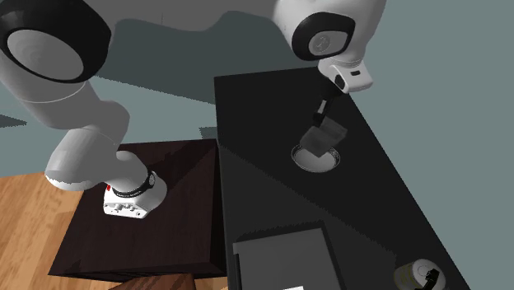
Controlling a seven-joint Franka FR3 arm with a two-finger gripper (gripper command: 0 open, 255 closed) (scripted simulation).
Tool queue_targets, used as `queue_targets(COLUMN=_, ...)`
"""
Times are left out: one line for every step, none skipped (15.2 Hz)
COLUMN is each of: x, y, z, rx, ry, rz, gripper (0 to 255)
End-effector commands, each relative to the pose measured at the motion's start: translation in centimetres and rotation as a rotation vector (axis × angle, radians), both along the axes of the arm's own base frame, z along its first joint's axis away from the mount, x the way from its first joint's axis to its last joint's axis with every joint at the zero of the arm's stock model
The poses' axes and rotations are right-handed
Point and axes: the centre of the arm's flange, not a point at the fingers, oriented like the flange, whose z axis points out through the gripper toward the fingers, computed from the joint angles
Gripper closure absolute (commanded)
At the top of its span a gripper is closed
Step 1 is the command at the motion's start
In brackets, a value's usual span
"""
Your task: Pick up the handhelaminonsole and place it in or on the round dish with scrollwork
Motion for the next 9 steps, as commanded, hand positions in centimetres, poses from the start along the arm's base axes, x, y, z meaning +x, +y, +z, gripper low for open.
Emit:
queue_targets(x=0.0, y=0.0, z=-1.1, rx=0.000, ry=-0.001, rz=0.000, gripper=255)
queue_targets(x=0.0, y=0.0, z=-1.6, rx=0.000, ry=-0.001, rz=0.000, gripper=255)
queue_targets(x=0.0, y=0.0, z=-2.1, rx=0.000, ry=-0.001, rz=0.000, gripper=255)
queue_targets(x=0.0, y=0.0, z=-2.6, rx=0.000, ry=-0.001, rz=0.000, gripper=255)
queue_targets(x=0.0, y=0.0, z=-3.2, rx=0.000, ry=-0.001, rz=0.000, gripper=255)
queue_targets(x=0.0, y=0.0, z=-3.7, rx=0.000, ry=-0.001, rz=0.000, gripper=255)
queue_targets(x=0.0, y=0.0, z=-4.2, rx=0.000, ry=-0.001, rz=0.000, gripper=255)
queue_targets(x=0.0, y=0.0, z=-4.4, rx=0.000, ry=-0.001, rz=0.000, gripper=255)
queue_targets(x=0.0, y=0.0, z=-4.4, rx=0.000, ry=-0.001, rz=0.000, gripper=255)
